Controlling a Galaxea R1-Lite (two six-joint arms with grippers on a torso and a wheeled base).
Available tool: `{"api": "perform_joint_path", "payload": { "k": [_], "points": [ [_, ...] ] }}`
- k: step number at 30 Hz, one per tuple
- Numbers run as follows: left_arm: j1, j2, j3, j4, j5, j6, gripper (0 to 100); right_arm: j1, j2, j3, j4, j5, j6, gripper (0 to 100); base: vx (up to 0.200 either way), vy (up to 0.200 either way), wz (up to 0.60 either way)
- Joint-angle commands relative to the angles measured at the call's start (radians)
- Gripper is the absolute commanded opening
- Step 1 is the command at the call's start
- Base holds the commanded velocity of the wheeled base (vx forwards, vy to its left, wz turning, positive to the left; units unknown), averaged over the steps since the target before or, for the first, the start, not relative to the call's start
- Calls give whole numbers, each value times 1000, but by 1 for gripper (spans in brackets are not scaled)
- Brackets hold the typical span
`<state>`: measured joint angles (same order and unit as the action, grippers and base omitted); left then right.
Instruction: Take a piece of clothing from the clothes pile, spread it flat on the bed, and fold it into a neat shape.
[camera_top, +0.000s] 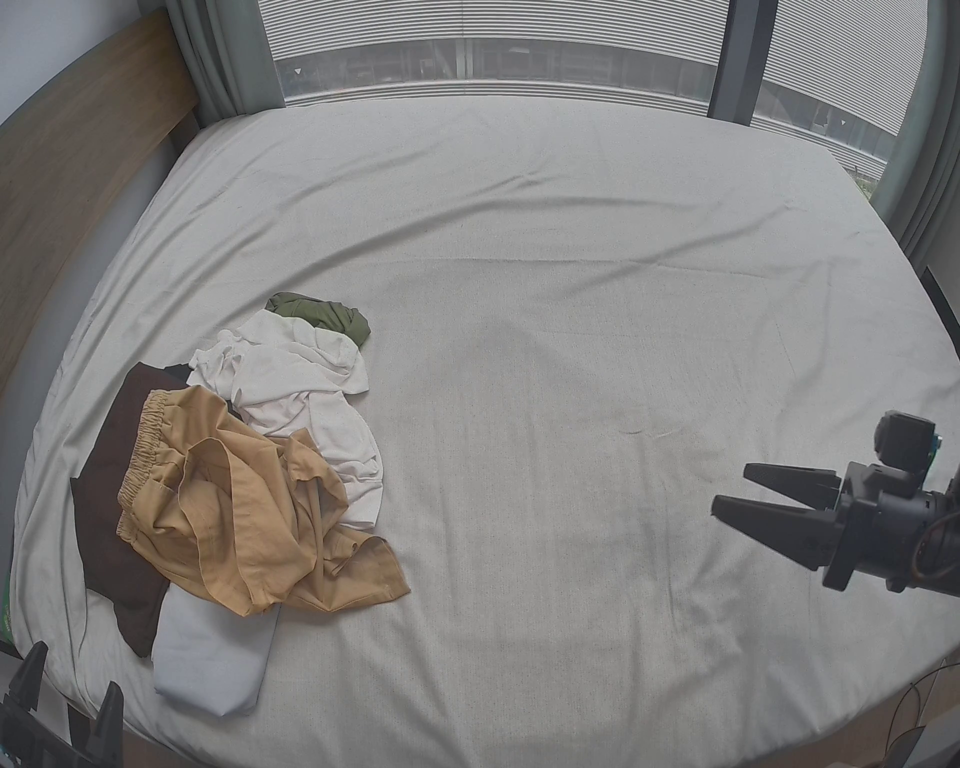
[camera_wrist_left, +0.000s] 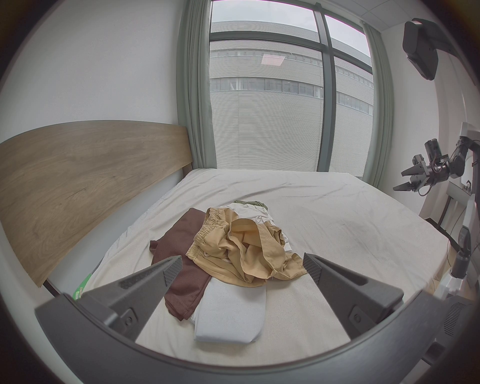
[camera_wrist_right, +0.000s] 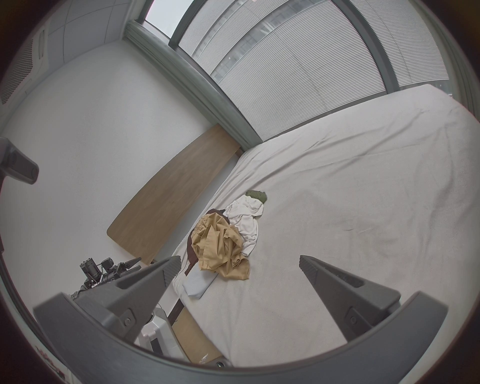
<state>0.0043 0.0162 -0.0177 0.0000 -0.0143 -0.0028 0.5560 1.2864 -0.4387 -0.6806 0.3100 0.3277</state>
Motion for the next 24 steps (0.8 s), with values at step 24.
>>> {"api": "perform_joint_path", "payload": {
  "k": [24],
  "points": [
    [0, -16, 18, 0, 0, -2, 100, 193, 432, -232, -28, -22, 62, 100, 0, 0, 0]
  ]
}}
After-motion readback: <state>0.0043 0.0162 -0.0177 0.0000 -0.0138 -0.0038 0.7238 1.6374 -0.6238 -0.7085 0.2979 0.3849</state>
